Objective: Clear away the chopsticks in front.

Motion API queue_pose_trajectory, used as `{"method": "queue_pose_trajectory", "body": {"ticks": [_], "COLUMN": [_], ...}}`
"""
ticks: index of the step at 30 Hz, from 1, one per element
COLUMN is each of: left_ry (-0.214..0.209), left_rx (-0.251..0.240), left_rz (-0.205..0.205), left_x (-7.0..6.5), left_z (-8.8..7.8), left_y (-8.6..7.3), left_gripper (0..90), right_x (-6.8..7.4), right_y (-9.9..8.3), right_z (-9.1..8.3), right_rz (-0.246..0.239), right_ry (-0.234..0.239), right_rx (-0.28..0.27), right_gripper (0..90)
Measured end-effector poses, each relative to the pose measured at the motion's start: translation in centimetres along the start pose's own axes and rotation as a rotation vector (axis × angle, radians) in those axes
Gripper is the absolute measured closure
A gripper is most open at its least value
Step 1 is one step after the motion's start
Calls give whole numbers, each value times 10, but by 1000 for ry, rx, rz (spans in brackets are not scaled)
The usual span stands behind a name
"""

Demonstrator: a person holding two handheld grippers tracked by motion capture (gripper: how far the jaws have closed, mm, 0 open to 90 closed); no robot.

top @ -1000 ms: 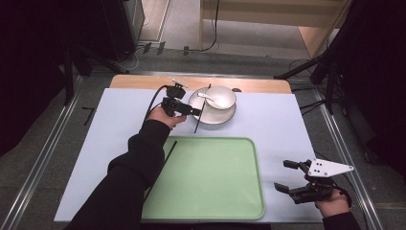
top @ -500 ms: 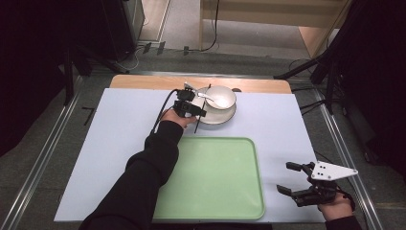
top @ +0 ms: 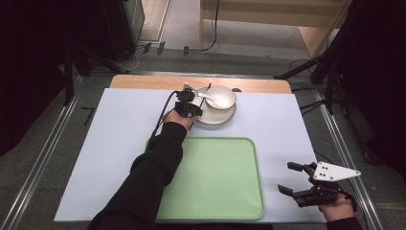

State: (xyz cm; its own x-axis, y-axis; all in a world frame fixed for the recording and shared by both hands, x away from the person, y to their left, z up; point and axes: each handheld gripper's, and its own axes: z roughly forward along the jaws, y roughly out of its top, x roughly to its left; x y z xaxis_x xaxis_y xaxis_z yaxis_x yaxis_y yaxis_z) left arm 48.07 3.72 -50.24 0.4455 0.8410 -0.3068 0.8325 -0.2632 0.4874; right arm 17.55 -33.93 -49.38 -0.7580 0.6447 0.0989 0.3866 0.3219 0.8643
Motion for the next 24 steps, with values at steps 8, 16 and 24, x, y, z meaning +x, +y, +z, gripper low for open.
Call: {"method": "queue_pose_trajectory", "body": {"ticks": [8, 16, 24], "left_ry": [-8, -54, -72], "left_rx": [-9, 15, 13], "left_rz": [-18, 9, -10], "left_x": [7, 20, 40], "left_z": [-16, -49, -74], "left_y": [4, 3, -14], "left_gripper": [862, 861, 861], "right_x": [0, 1, 0], "right_y": [0, 1, 2], "right_z": [-2, -2, 0], "right_rz": [-4, -2, -3], "right_ry": [-1, 1, 2], "right_rx": [-12, -9, -4], "right_gripper": [152, 152, 153]}}
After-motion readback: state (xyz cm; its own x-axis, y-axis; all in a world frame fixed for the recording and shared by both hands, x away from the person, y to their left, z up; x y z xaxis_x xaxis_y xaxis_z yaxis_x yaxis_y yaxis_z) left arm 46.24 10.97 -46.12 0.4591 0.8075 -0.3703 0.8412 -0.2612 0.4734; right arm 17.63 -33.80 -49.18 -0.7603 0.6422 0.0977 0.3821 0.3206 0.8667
